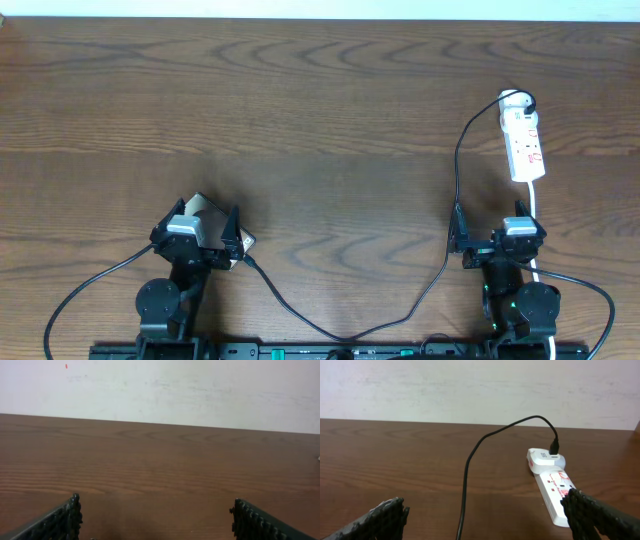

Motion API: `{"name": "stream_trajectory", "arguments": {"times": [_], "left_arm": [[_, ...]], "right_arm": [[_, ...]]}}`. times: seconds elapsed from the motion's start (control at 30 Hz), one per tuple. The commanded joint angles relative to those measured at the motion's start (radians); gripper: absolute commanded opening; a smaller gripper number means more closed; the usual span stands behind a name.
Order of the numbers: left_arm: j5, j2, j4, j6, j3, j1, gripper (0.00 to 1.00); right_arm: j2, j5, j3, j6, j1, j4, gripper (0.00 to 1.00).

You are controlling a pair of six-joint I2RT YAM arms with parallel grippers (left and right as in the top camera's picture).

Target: Plug charger to phone and switch on socket

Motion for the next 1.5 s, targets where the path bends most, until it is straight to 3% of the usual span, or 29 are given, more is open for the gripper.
{"name": "stream_trajectory", "arguments": {"times": [0.0,1.47], "left_arm": [[0.027,0.004,-0.045,0.003,-0.01,-0.004,0.93],[0.027,-0.023,-0.045,0.003,-0.01,-0.003,0.93]], "right_arm": [[-0.008,0.008,-0.002,-0.012,0.011,-0.005,0.99],[-0.008,0.008,-0.002,-0.012,0.011,-0.005,0.99]]}}
